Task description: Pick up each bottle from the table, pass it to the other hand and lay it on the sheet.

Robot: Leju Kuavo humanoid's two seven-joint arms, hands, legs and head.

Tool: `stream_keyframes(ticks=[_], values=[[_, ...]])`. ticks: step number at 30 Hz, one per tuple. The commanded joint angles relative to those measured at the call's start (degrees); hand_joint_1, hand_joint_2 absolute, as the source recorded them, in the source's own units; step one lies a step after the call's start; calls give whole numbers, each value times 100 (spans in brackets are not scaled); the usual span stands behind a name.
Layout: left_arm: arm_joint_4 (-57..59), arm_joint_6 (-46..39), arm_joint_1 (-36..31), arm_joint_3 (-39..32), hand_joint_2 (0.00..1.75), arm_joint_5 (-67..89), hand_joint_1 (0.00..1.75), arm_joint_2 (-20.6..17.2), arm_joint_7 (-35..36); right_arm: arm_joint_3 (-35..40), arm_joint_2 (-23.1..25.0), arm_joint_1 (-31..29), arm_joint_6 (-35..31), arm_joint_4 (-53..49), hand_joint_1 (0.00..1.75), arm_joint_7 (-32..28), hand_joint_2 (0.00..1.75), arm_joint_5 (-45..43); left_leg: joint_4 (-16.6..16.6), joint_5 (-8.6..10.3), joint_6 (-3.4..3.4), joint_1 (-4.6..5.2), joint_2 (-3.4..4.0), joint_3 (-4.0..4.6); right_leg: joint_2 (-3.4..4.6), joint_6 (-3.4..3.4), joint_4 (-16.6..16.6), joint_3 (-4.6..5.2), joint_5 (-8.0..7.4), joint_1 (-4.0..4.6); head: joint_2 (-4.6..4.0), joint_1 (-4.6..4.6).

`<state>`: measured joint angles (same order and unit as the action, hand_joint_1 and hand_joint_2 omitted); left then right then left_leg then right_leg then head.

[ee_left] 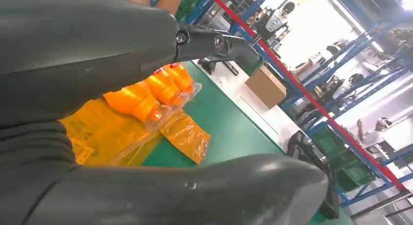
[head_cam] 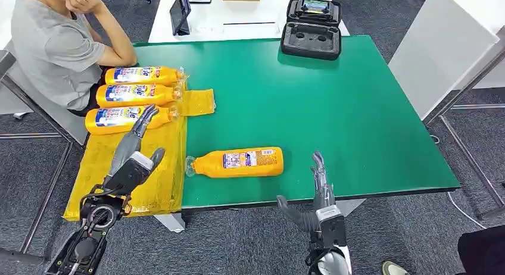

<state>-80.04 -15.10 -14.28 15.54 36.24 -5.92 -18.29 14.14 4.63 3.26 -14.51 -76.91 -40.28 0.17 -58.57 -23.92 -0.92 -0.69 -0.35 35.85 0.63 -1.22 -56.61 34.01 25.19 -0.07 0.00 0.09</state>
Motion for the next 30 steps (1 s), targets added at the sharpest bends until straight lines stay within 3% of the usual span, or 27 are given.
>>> stream_keyframes(ticks=[1,2,3,4,13,16,17,22,25,30], values=[[407,34,-252,187,0,36,0,-36,21,-123,46,-194,-14,345,0,28,175,-21,10,-9,1,2,0,-36,-8,-1,10,-37,9,-1,0,0],[432,57,-264,210,0,53,24,-59,-2,-126,46,-221,-11,374,0,28,175,-22,12,-12,1,3,1,-45,-9,-1,11,-45,12,-1,0,0],[471,92,-278,233,0,72,157,-79,-20,-136,54,-246,-5,394,0,28,175,-31,7,-5,1,3,-1,-23,-8,-1,6,-22,6,-2,0,0],[482,99,-284,242,0,92,175,-91,-35,-139,54,-256,3,400,0,28,175,-33,9,-8,1,2,0,-33,-9,0,9,-33,9,-1,0,0],[554,40,-381,211,0,156,175,-69,-61,-167,114,-352,16,538,0,28,175,-61,7,-3,0,2,-1,-20,-7,-1,6,-21,4,-1,0,0],[570,14,-379,201,0,164,166,-112,-64,-166,128,-388,43,612,0,28,175,-69,8,-5,1,2,1,-26,-6,0,7,-25,5,-1,0,-2],[573,-17,-347,193,0,167,154,-138,-74,-162,136,-403,62,652,0,28,175,-75,10,-7,1,2,2,-34,-7,0,10,-34,8,-1,0,0],[561,-95,-250,208,0,147,173,-245,-145,-174,186,-367,94,634,0,28,175,-56,9,-5,1,1,7,-22,2,1,7,-20,3,0,0,0],[546,-94,-244,220,0,147,164,-240,-145,-184,188,-368,91,636,0,28,175,-56,11,-8,2,2,8,-34,0,1,9,-31,7,-1,0,-2],[500,-99,-177,251,0,135,164,-197,-123,-216,160,-358,132,654,0,28,175,-38,7,-4,0,2,2,-21,-3,-1,7,-21,4,-1,0,0]])
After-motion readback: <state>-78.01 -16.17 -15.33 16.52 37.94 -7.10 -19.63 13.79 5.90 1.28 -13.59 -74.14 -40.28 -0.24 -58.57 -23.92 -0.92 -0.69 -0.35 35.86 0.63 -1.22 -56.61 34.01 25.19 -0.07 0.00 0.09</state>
